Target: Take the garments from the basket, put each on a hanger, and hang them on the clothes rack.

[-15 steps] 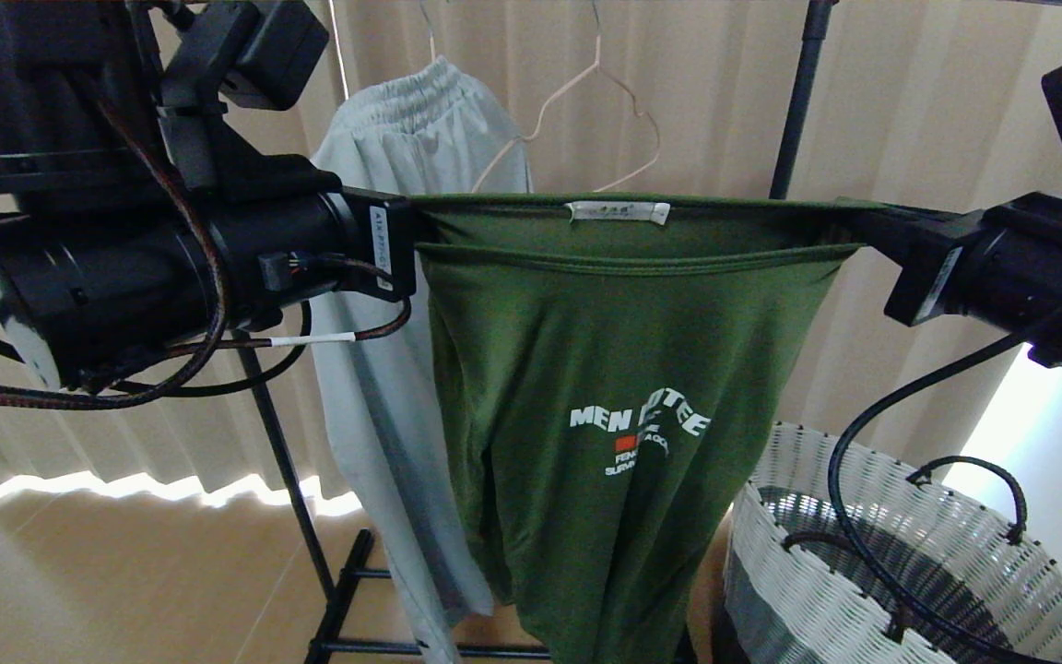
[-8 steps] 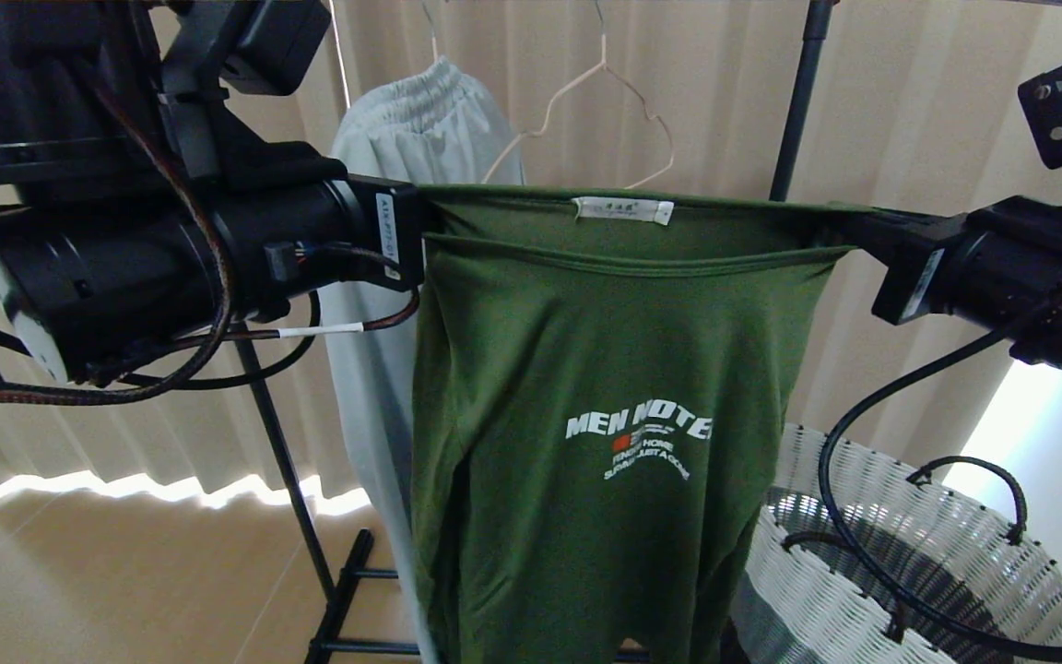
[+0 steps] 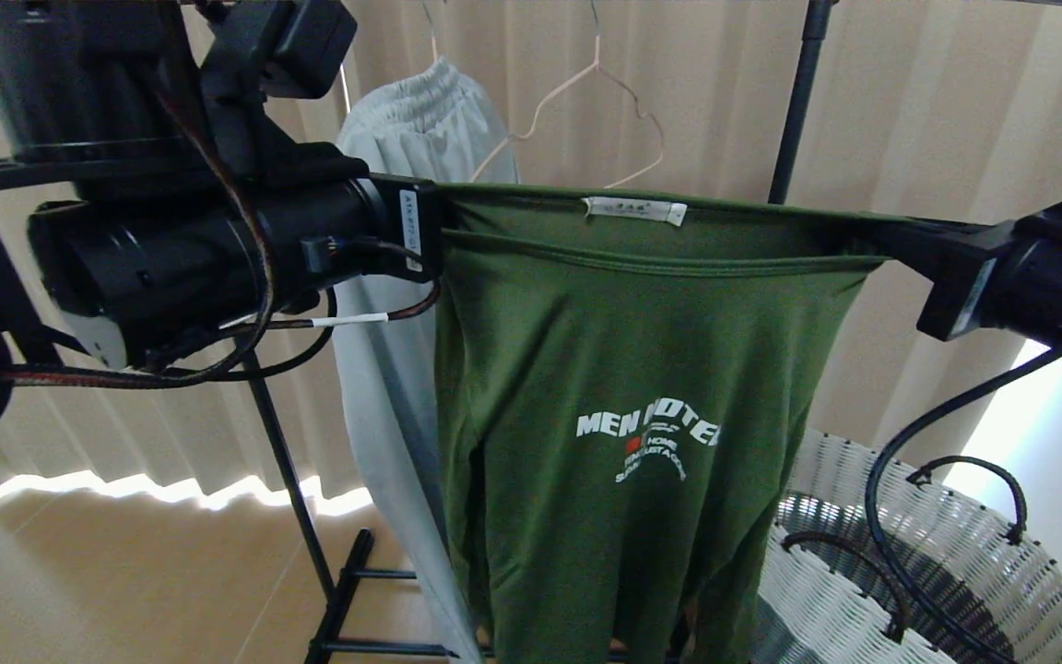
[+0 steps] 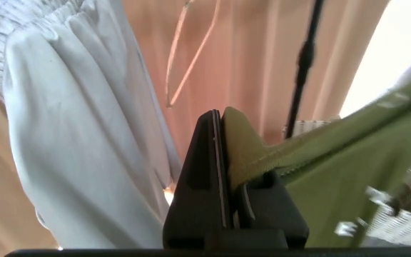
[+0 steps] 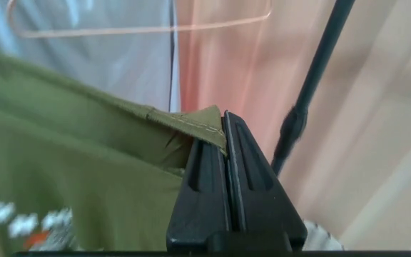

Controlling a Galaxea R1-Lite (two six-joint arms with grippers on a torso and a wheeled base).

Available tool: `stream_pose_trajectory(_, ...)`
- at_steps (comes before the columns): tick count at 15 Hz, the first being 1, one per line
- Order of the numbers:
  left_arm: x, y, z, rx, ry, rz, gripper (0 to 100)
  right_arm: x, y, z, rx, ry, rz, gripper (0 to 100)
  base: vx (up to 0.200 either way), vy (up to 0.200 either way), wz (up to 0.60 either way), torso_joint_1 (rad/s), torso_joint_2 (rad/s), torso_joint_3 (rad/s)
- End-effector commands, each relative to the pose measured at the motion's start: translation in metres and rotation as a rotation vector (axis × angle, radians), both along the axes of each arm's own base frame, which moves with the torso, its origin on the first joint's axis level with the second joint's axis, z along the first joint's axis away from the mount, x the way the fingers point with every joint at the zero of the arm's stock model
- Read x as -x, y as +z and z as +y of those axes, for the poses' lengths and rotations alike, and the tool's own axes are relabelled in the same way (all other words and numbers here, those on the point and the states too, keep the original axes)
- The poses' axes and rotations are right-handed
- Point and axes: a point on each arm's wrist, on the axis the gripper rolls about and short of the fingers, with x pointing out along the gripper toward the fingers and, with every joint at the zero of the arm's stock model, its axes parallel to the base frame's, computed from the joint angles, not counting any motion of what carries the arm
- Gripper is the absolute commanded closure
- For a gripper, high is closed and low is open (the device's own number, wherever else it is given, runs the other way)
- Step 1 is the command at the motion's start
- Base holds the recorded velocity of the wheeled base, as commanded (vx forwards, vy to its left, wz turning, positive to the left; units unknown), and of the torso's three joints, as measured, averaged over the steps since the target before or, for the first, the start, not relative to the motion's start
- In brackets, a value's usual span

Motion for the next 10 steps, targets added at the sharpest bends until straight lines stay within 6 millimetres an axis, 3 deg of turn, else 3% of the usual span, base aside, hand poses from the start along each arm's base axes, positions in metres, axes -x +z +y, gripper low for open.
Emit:
stream_pose_trajectory(1,-0.022,-0.005,-0.012,-0.008,0.042,0.009,100,0.030,0.017,-0.010,-0.022,0.021,-0.051,100,0.000,0.000,0.00,0.000,0.00,0.000)
stream_pose_trajectory(3,-0.043,-0.007,-0.024,-0.006,0.077,0.007,100,0.051,0.019,-0.017,-0.022,0.051,-0.041,100,0.000,0.000,0.00,0.000,0.00,0.000)
stream_pose_trajectory(6,-0.057,-0.015,-0.033,-0.013,0.081,0.018,100,0.080,0.018,-0.018,-0.017,0.146,-0.023,100,0.000,0.000,0.00,0.000,0.00,0.000)
stream_pose_trajectory(10,-0.059,-0.017,-0.035,-0.016,0.079,0.023,100,0.086,0.010,-0.018,-0.008,0.164,-0.005,100,0.000,0.000,0.00,0.000,0.00,0.000)
